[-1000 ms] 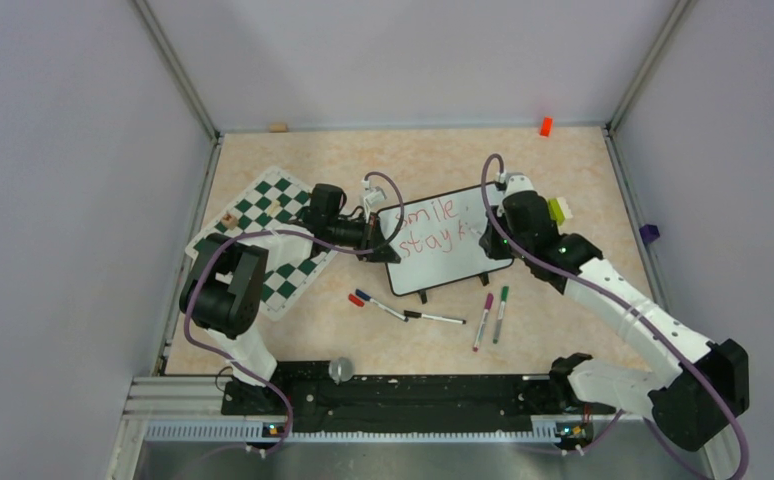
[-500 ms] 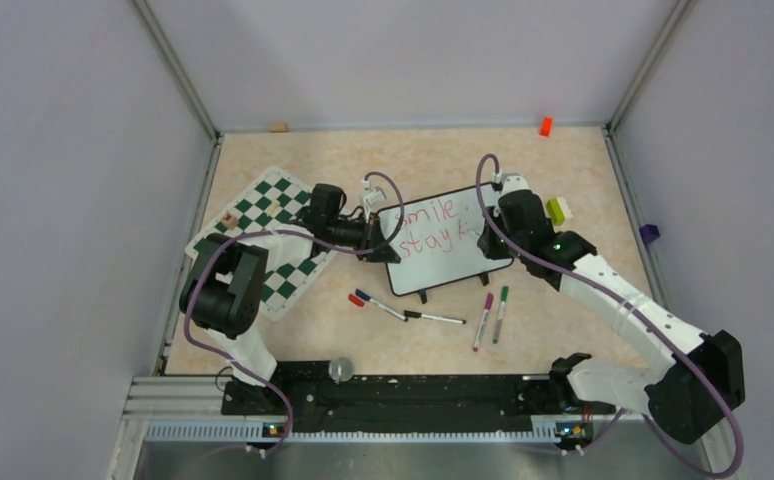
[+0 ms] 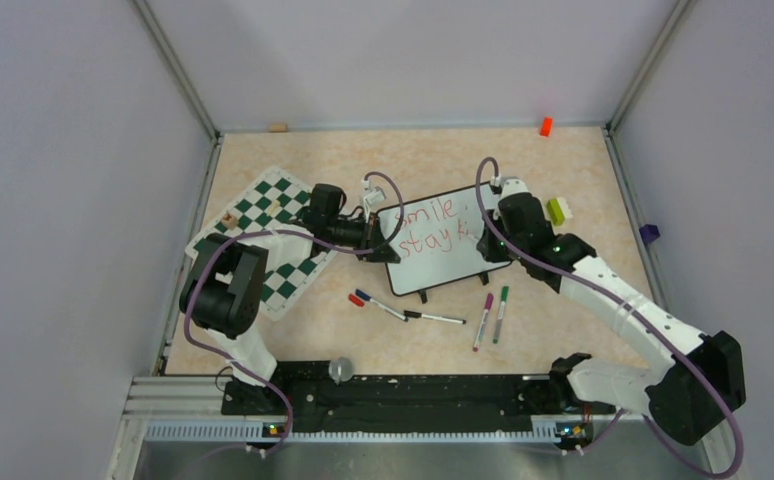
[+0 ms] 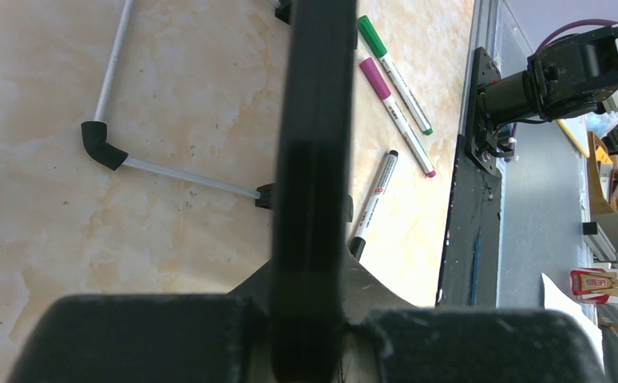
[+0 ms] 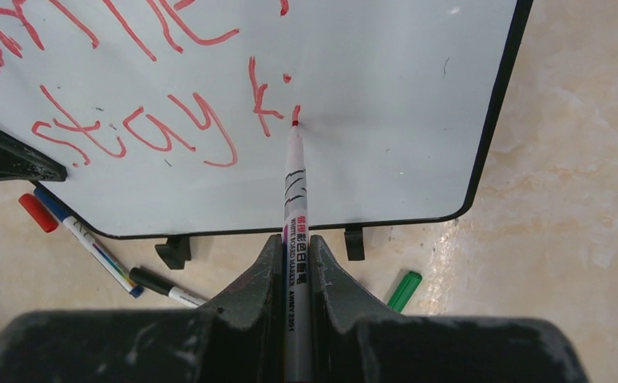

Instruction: Write a sentence on the whiteboard

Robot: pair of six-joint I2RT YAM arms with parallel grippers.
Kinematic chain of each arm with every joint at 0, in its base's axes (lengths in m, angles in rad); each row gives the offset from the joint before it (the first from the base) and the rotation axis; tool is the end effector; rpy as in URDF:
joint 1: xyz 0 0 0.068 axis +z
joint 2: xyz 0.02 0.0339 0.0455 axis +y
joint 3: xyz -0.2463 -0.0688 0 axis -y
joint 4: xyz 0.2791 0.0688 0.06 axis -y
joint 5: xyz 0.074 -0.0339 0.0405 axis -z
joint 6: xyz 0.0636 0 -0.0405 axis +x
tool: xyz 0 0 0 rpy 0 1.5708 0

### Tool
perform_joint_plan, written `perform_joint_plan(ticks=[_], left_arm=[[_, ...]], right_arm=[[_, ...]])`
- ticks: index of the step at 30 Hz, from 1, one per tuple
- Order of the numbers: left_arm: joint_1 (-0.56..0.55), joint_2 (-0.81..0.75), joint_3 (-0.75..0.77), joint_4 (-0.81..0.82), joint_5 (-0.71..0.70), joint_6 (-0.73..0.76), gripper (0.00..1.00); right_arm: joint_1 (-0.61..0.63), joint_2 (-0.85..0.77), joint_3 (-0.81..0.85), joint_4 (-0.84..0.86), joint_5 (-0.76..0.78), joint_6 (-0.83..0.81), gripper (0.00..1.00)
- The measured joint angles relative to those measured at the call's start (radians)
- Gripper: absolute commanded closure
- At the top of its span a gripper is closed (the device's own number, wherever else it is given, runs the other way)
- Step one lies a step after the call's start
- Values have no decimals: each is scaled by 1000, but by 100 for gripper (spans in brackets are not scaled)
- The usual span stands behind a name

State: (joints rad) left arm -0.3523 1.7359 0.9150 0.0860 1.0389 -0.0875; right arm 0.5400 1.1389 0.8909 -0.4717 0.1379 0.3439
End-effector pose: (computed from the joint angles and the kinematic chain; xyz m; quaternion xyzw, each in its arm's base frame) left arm 0.3316 -0.1803 0.1219 0.3045 0.7598 -0.5196 0.2449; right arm 0.2663 0.1494 0.2365 -0.0606 0.9071 0.1194 0.3991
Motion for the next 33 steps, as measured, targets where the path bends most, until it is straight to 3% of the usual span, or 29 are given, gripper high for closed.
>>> perform_joint_plan(ticks=[33], left_arm=[[0,0,0,0,0,1,100]], right_arm=[[-13,-8,34,-30,25,-2,100]])
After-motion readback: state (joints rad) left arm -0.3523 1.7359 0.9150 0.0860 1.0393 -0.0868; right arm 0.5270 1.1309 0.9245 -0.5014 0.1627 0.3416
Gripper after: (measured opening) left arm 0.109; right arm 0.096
